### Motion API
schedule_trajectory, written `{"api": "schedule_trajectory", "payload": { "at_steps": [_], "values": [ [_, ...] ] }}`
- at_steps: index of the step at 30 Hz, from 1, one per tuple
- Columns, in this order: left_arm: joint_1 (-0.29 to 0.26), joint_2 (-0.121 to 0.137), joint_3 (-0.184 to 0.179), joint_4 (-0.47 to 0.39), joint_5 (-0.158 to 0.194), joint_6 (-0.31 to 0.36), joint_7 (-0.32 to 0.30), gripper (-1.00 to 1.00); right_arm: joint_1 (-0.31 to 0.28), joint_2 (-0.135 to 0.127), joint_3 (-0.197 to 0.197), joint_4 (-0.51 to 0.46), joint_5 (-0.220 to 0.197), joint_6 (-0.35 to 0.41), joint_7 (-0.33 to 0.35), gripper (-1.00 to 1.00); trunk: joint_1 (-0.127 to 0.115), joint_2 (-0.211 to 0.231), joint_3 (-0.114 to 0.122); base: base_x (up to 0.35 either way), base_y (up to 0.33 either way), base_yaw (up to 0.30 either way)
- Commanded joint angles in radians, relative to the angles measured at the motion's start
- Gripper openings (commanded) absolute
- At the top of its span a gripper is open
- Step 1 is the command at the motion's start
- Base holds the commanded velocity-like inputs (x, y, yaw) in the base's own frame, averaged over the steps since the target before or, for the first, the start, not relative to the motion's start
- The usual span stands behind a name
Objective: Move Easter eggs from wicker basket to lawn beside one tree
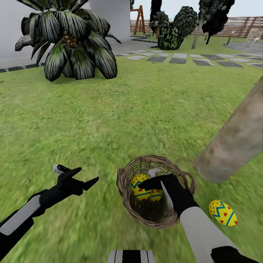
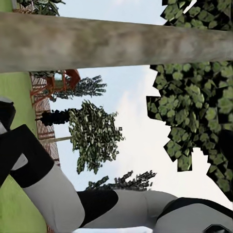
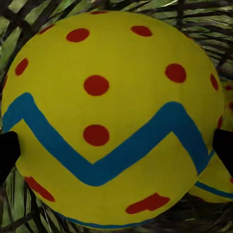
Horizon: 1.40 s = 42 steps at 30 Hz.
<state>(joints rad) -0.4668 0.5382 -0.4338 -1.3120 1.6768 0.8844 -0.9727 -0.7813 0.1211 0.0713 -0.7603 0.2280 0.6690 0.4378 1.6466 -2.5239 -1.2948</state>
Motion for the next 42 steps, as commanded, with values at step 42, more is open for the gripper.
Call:
{"api": "schedule_trajectory", "payload": {
  "at_steps": [42],
  "values": [
    [0.008, 0.002, -0.005, 0.025, 0.007, 0.096, 0.002, 1.00, 0.000, -0.078, 0.002, -0.191, 0.013, 0.248, 0.050, -1.00, -0.019, 0.010, 0.162, -0.044, 0.000, 0.000]
  ]
}}
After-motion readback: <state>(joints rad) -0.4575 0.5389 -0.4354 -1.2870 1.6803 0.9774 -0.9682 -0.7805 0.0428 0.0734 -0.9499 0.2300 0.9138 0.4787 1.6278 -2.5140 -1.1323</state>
